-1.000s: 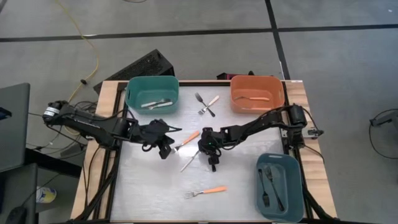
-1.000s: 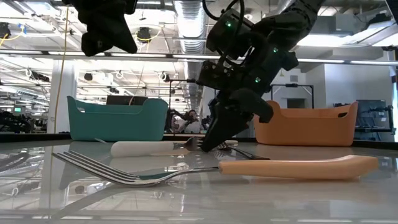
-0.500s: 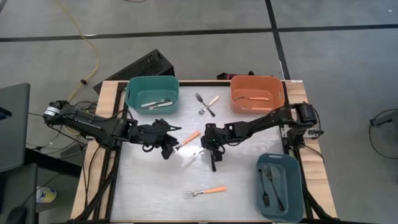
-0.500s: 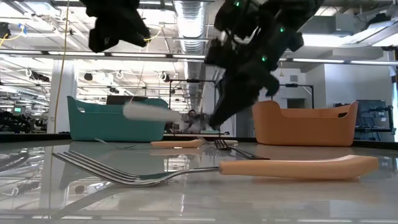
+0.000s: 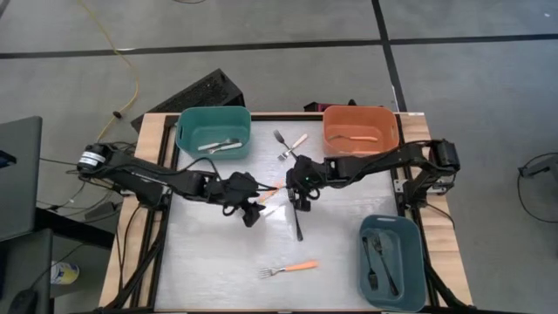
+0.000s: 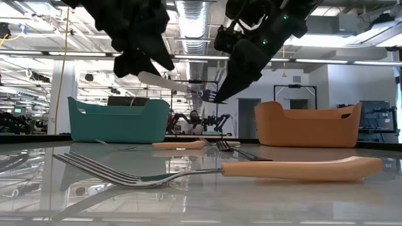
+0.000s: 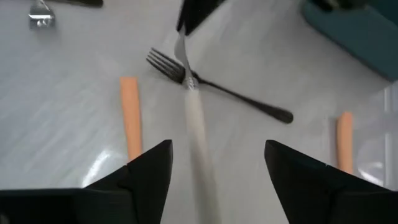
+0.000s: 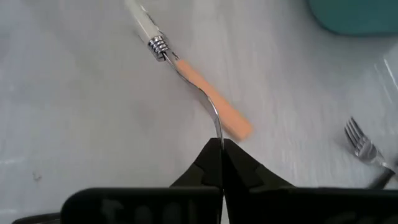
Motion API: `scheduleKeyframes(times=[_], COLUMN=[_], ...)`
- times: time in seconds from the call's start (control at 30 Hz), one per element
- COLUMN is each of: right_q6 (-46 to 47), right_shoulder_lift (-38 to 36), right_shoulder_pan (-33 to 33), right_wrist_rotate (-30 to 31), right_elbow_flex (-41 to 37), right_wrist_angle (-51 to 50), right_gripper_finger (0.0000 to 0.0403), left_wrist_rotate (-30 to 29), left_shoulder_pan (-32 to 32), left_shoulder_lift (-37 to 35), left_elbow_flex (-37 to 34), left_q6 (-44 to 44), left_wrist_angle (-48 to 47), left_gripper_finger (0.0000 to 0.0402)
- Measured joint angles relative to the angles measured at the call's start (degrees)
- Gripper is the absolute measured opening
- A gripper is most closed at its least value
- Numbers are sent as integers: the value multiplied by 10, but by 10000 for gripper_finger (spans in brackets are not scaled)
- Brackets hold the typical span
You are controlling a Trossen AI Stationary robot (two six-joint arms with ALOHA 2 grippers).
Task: Sort silverware by color (type)
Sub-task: Put the bottom white fork into the green bin
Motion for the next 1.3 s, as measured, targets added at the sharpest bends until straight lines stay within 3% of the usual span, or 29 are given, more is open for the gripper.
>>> scheduleKeyframes(times=[0.1, 0.5, 0.67, 0.93, 1.13, 1.3], right_q6=[15, 33, 47, 71, 98, 108], right_shoulder_lift=[0, 0, 0, 0, 0, 0], right_shoulder_pan=[-9, -10, -17, -17, -17, -17], right_wrist_rotate=[0, -1, -3, -5, -5, -6], right_elbow_flex=[0, 0, 0, 0, 0, 1], right_wrist_angle=[-8, -9, -13, -14, -18, -17], right_gripper_finger=[18, 18, 18, 18, 25, 93], left_wrist_rotate=[25, 10, 25, 61, 101, 131], left_shoulder_pan=[7, 28, 41, 72, 98, 125], left_shoulder_lift=[17, 34, 34, 34, 34, 34], left_elbow_flex=[0, 0, 0, 0, 0, 0], left_q6=[11, 65, 79, 130, 170, 201], left_wrist_angle=[0, -15, -18, -30, -30, -29], left_gripper_finger=[242, 235, 174, 16, 8, 7])
